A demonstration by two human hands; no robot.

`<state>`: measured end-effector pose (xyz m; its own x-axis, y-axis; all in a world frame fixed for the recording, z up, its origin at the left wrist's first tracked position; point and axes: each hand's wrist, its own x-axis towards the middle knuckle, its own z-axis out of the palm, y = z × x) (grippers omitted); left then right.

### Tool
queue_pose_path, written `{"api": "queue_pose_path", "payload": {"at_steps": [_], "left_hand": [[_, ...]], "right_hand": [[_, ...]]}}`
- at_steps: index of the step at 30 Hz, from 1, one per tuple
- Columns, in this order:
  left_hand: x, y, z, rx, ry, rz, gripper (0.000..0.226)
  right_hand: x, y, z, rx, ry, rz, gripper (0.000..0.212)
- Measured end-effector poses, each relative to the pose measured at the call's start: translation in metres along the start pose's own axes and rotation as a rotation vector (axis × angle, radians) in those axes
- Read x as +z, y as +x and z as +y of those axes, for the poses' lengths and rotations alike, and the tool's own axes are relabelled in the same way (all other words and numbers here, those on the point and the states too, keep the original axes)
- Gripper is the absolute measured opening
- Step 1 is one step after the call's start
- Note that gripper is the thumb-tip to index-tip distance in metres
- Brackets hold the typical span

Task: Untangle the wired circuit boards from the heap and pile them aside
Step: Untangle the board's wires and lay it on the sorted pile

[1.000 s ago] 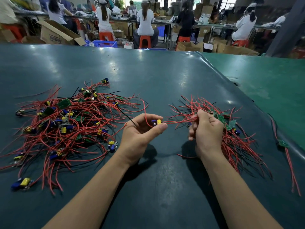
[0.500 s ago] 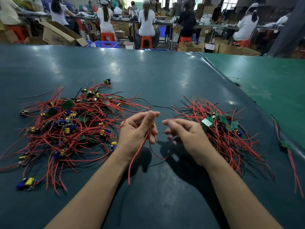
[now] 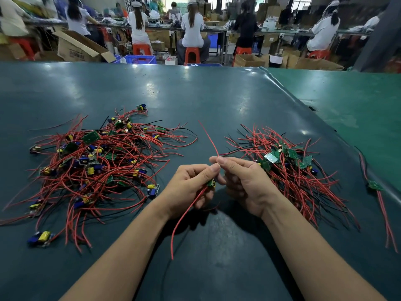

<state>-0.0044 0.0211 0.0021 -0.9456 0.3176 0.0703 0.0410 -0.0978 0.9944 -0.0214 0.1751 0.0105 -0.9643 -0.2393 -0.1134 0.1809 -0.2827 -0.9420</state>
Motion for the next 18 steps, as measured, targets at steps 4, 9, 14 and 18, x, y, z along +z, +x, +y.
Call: {"api": "queue_pose_path", "payload": {"at_steps": [4, 9, 14, 18], "left_hand": [[0.002, 0.001, 0.001, -0.030, 0.006, 0.018, 0.035], [0.005, 0.002, -0.001, -0.058, 0.035, 0.009, 0.033], [0.005, 0.006, 0.000, -0.043, -0.039, 0.000, 0.026], [0.005, 0.007, 0.000, -0.051, -0.050, -0.005, 0.030]], "right_hand": [[-0.001, 0.003, 0.001, -0.026, 0.065, 0.097, 0.007], [-0.011, 0.006, -0.007, -0.108, 0.098, 0.155, 0.015], [-0.015, 0.004, -0.006, -0.036, 0.144, -0.019, 0.021], [-0.014, 0.003, -0.002, 0.023, 0.019, -0.073, 0.017]]}}
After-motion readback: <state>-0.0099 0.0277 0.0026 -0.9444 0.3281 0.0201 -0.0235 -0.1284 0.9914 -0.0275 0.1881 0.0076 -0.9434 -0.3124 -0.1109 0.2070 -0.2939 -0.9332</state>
